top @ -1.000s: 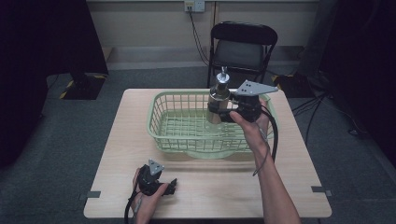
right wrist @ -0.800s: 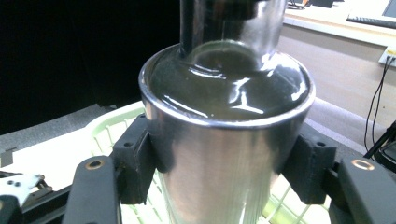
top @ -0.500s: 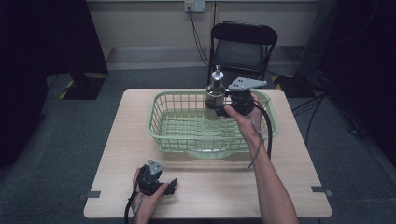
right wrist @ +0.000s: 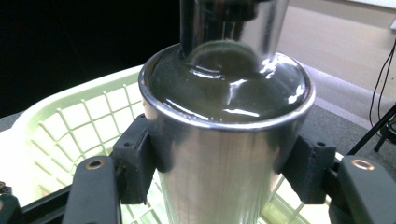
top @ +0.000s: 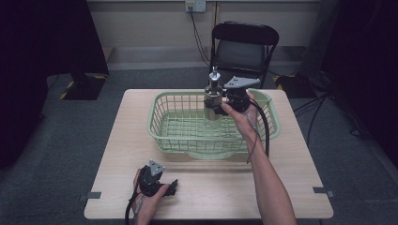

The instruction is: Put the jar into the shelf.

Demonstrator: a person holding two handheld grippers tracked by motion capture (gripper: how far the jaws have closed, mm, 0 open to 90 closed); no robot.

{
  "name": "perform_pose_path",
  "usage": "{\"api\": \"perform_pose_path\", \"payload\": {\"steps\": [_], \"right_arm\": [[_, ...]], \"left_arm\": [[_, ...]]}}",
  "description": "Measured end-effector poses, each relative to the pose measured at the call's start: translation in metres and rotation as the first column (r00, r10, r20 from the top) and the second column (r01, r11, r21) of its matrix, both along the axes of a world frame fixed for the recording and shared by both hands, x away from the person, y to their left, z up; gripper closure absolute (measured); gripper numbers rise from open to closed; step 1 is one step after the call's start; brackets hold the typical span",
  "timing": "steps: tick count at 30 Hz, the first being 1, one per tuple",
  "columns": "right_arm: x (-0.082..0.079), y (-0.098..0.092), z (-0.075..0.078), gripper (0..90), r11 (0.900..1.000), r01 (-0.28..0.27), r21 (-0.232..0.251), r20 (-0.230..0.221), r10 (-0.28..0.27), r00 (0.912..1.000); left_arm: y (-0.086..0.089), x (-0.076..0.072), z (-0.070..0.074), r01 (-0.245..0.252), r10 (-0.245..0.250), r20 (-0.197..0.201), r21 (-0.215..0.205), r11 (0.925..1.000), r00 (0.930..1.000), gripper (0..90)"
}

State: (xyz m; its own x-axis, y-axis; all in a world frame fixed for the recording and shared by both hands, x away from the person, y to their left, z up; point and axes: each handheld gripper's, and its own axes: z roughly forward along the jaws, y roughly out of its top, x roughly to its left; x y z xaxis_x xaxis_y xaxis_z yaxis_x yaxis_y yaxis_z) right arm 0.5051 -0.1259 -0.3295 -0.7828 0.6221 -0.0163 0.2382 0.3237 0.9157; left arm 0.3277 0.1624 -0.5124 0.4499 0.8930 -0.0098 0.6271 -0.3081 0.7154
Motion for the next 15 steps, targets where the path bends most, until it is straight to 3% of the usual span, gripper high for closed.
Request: {"api": "perform_pose_path", "payload": {"steps": [15], "right_arm": [[0.022, 0.010, -0.024, 35.3, 0.999, -0.002, -0.037, -0.069, -0.001, 0.9976]], "left_arm": [[0.000, 0.000, 0.000, 0.000, 0.000, 0.000, 0.001, 1.0000, 1.0000, 0.3]]}}
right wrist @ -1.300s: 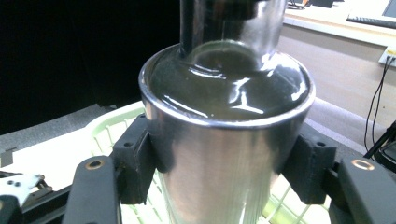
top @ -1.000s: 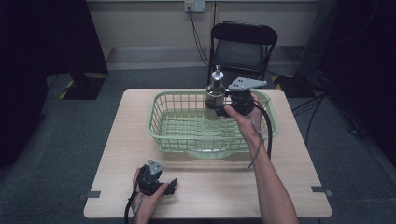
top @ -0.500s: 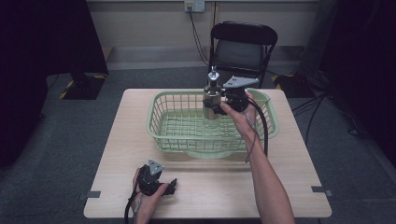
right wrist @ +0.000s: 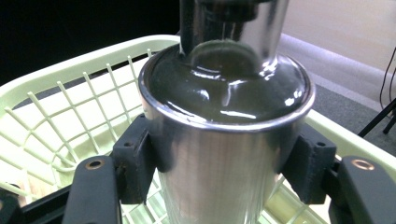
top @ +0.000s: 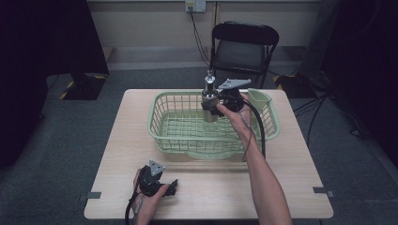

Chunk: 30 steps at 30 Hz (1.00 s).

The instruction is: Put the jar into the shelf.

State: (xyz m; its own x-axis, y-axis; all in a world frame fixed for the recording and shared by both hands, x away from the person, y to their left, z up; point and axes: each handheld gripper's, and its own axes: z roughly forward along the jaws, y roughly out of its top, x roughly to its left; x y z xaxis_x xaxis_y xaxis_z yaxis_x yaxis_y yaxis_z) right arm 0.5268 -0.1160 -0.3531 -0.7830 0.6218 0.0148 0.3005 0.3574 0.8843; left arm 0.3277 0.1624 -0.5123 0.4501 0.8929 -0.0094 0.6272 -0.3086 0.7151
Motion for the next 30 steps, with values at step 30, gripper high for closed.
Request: {"api": "perform_pose_path", "payload": {"steps": [30], "right_arm": [[0.014, 0.008, -0.021, 35.2, 0.995, -0.017, -0.093, -0.117, 0.005, 0.9931]], "left_arm": [[0.000, 0.000, 0.000, 0.001, -0.001, 0.001, 0.002, 1.0000, 1.0000, 0.3]]}}
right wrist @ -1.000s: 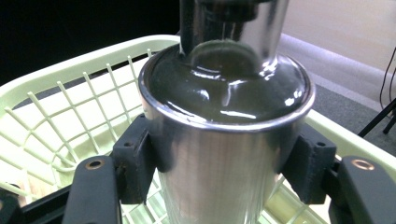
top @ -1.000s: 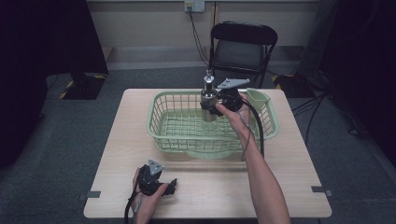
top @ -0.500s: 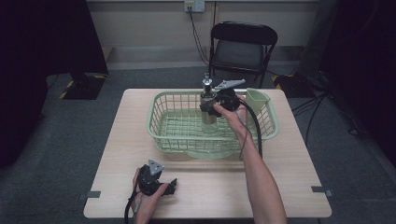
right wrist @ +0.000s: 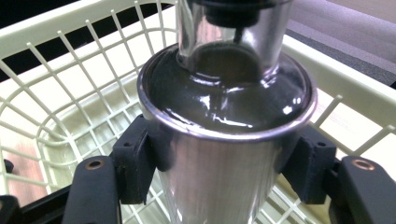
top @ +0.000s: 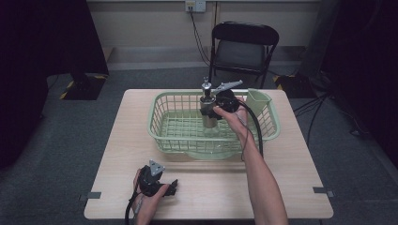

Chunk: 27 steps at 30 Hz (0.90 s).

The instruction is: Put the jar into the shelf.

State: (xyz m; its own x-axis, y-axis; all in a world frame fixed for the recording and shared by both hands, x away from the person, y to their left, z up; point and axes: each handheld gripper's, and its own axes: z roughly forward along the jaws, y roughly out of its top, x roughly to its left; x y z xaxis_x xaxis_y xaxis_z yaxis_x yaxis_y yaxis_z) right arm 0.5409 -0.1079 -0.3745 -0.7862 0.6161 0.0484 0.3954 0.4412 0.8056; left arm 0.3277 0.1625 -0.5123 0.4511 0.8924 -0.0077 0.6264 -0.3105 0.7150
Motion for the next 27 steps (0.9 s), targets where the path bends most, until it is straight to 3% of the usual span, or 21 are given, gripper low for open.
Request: {"api": "perform_pose_path", "payload": {"steps": [6, 16, 27], "right_arm": [[-0.005, -0.004, 0.000, 35.1, 0.999, -0.036, -0.026, 0.008, 0.036, 0.9993], [-0.009, -0.017, 0.000, 34.8, 0.998, -0.062, -0.025, -0.010, 0.062, 0.9980], [-0.012, -0.012, -0.002, 31.8, 0.996, -0.081, -0.040, -0.020, 0.081, 0.9965]], "left_arm": [[0.000, 0.000, 0.000, -0.001, 0.001, 0.000, -0.001, 1.0000, 1.0000, 0.3], [0.000, 0.000, 0.000, -0.002, 0.002, 0.000, -0.003, 1.0000, 1.0000, 0.3], [0.000, 0.000, 0.000, 0.000, 0.000, 0.000, 0.000, 1.0000, 1.0000, 0.3]]}}
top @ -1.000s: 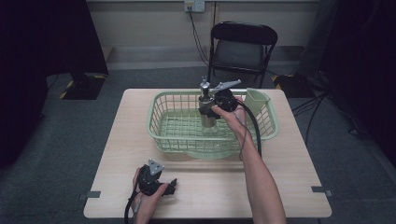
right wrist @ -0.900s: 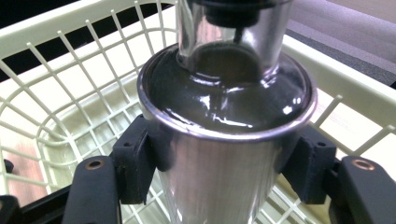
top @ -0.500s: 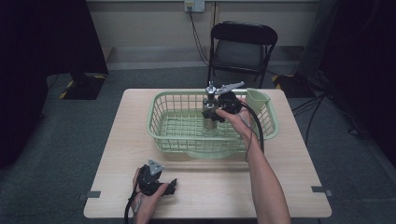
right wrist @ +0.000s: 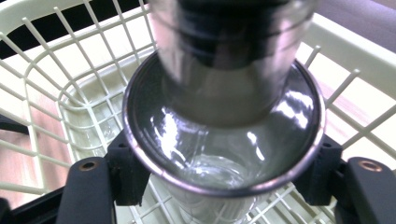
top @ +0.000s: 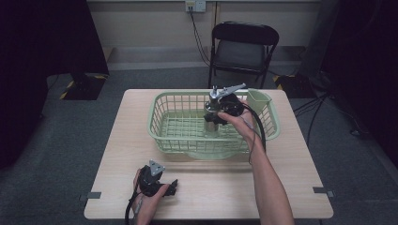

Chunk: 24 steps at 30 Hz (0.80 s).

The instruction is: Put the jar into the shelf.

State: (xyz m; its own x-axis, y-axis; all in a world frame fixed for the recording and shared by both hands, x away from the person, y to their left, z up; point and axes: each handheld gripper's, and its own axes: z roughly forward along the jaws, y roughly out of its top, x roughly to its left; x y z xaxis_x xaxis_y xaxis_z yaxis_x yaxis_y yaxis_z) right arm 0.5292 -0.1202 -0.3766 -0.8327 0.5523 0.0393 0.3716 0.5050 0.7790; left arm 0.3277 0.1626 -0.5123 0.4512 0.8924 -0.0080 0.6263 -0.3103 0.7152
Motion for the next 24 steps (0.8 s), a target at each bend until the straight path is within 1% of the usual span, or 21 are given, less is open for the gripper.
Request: {"api": "perform_pose_path", "payload": {"steps": [1, 3, 6, 8, 11, 13, 15, 18, 24], "right_arm": [[-0.001, 0.001, 0.000, 30.8, 1.000, 0.005, -0.004, 0.011, -0.005, 0.9999], [-0.001, 0.001, 0.000, 28.2, 1.000, 0.004, -0.001, 0.013, -0.004, 0.9999], [-0.001, 0.002, 0.001, 18.9, 1.000, 0.015, -0.002, 0.024, -0.015, 0.9996], [-0.001, 0.001, 0.002, 15.3, 1.000, 0.022, 0.009, 0.035, -0.022, 0.9991], [-0.002, 0.001, 0.003, 6.2, 0.999, 0.039, 0.015, 0.050, -0.040, 0.9980], [-0.002, 0.000, 0.005, 5.3, 0.998, 0.055, 0.022, 0.063, -0.057, 0.9964], [-0.003, -0.001, 0.009, 3.1, 0.997, 0.069, 0.045, 0.071, -0.072, 0.9948], [-0.005, -0.003, 0.015, 1.1, 0.994, 0.099, 0.048, 0.099, -0.103, 0.9897], [-0.012, -0.006, 0.034, 0.9, 0.989, 0.128, 0.073, 0.134, -0.137, 0.9815]], "left_arm": [[0.000, 0.000, 0.000, 0.000, 0.000, 0.000, 0.000, 1.0000, 1.0000, 0.3], [0.000, 0.000, 0.000, 0.000, 0.000, 0.000, 0.000, 1.0000, 1.0000, 0.3], [0.000, 0.000, 0.000, -0.001, 0.001, -0.001, -0.001, 1.0000, 1.0000, 0.3], [0.000, 0.000, 0.000, -0.002, 0.002, 0.000, -0.002, 1.0000, 1.0000, 0.3], [0.000, 0.000, 0.000, -0.001, 0.001, -0.001, -0.002, 1.0000, 1.0000, 0.3], [0.000, 0.000, 0.000, -0.001, 0.001, -0.001, -0.001, 1.0000, 1.0000, 0.3], [0.000, 0.000, 0.000, -0.001, 0.001, -0.001, -0.001, 1.0000, 1.0000, 0.3], [0.000, 0.000, 0.000, -0.002, 0.002, -0.001, -0.002, 1.0000, 1.0000, 0.3], [0.000, 0.000, 0.000, -0.001, 0.001, -0.001, -0.002, 1.0000, 1.0000, 0.3]]}}
